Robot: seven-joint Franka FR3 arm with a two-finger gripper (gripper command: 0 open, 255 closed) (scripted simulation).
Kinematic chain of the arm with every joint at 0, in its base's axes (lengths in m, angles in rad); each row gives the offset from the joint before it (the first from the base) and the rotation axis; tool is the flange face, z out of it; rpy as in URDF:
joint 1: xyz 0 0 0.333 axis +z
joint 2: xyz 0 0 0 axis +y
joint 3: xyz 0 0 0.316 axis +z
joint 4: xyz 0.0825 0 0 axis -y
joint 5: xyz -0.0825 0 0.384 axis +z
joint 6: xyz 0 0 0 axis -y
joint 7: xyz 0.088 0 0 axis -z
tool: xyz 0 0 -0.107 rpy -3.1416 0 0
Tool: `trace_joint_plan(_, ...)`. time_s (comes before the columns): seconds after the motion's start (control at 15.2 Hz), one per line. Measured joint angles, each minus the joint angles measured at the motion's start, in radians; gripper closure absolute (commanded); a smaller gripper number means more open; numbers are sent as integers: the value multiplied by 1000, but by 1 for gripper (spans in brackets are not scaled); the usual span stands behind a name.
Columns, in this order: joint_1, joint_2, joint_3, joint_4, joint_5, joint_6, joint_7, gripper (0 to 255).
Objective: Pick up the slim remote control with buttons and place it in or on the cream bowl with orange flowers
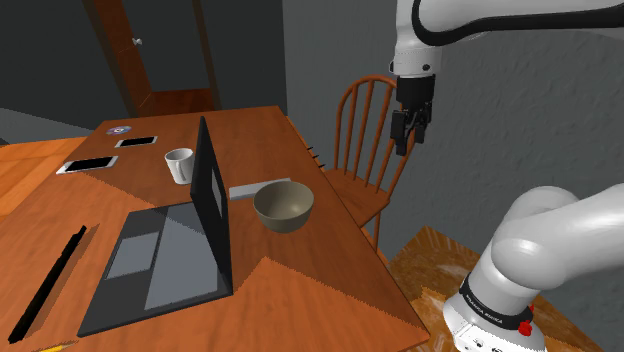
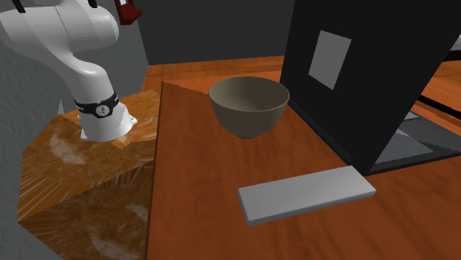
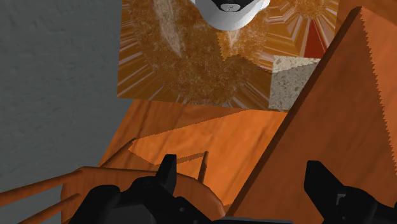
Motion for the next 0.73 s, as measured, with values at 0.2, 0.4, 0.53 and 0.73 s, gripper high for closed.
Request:
trace_joint_plan(0.2, 7, 29, -6, -1, -7, 34, -26, 0)
trace_joint_plan(0.4, 26, 136, -12, 26, -14, 127, -79, 0)
trace_joint_plan(0.53, 42, 195, -10, 33, -15, 188, -111, 0)
trace_joint_plan(0.73, 62, 296, -10, 71, -18, 267, -164, 0)
